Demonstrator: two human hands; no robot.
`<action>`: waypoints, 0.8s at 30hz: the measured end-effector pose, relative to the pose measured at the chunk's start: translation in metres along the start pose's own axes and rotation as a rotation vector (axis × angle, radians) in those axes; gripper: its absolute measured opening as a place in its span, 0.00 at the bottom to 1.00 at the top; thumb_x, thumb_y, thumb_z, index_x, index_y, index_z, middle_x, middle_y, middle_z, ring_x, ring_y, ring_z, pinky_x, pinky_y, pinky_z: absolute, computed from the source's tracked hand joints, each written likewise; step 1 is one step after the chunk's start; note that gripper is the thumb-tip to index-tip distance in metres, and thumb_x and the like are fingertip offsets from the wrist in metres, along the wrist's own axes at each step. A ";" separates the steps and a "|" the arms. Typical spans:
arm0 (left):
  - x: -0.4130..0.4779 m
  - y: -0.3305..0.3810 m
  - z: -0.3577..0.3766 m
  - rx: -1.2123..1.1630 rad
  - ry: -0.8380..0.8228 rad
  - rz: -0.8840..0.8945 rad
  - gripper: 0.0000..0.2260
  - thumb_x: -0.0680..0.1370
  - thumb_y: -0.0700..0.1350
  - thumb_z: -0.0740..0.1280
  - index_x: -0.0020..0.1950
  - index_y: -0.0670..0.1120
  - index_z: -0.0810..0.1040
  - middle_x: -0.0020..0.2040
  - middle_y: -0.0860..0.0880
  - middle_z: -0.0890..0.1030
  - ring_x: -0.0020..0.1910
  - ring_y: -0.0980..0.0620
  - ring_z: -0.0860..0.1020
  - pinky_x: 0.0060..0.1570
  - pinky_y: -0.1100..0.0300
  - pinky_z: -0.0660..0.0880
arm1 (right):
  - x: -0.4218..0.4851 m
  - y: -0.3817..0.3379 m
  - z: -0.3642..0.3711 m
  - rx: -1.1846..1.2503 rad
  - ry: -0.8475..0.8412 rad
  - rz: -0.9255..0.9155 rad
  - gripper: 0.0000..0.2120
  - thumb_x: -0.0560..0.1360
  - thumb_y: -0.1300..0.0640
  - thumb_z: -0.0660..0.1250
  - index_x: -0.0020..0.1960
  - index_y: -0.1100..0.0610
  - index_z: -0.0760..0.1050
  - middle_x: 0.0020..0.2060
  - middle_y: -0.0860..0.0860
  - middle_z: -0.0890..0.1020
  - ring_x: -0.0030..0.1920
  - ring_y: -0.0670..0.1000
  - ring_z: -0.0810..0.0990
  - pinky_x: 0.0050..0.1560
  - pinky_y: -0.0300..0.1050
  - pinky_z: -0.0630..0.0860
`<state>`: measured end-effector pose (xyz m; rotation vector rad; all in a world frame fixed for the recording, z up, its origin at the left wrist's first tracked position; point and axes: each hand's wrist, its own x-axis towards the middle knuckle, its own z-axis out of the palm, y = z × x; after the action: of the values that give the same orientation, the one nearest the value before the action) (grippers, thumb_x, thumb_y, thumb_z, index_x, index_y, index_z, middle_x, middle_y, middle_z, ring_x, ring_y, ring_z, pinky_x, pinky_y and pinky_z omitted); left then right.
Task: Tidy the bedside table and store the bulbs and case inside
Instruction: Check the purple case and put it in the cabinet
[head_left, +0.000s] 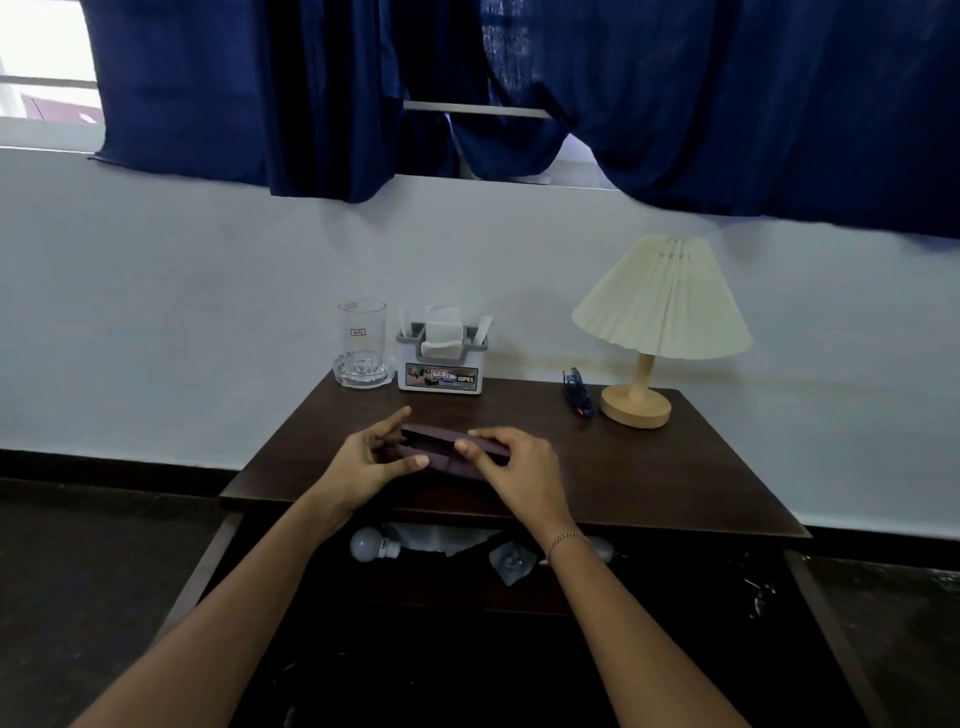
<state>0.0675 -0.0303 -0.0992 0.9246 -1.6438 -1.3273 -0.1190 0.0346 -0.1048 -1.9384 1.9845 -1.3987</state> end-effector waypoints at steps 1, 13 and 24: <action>0.000 -0.001 0.000 -0.003 -0.001 0.004 0.33 0.70 0.32 0.71 0.72 0.45 0.65 0.58 0.37 0.78 0.54 0.48 0.76 0.62 0.55 0.71 | 0.001 0.001 -0.001 0.078 -0.006 0.047 0.20 0.68 0.36 0.67 0.50 0.49 0.82 0.46 0.44 0.85 0.48 0.41 0.81 0.49 0.32 0.75; -0.002 -0.005 -0.006 0.060 -0.079 0.082 0.38 0.67 0.33 0.74 0.72 0.52 0.65 0.55 0.40 0.81 0.50 0.48 0.79 0.60 0.56 0.73 | 0.013 0.014 -0.004 0.369 0.016 0.391 0.19 0.74 0.39 0.60 0.48 0.56 0.74 0.39 0.47 0.77 0.43 0.47 0.75 0.39 0.38 0.68; -0.004 -0.002 -0.003 0.212 -0.105 0.134 0.36 0.63 0.36 0.77 0.69 0.50 0.69 0.49 0.45 0.82 0.42 0.59 0.80 0.47 0.70 0.75 | 0.034 0.038 -0.002 0.417 -0.079 0.496 0.24 0.80 0.45 0.50 0.68 0.59 0.66 0.67 0.58 0.71 0.65 0.56 0.71 0.65 0.51 0.66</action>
<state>0.0715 -0.0284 -0.1013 0.8618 -1.9211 -1.1430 -0.1574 0.0013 -0.1081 -1.2055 1.7817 -1.4189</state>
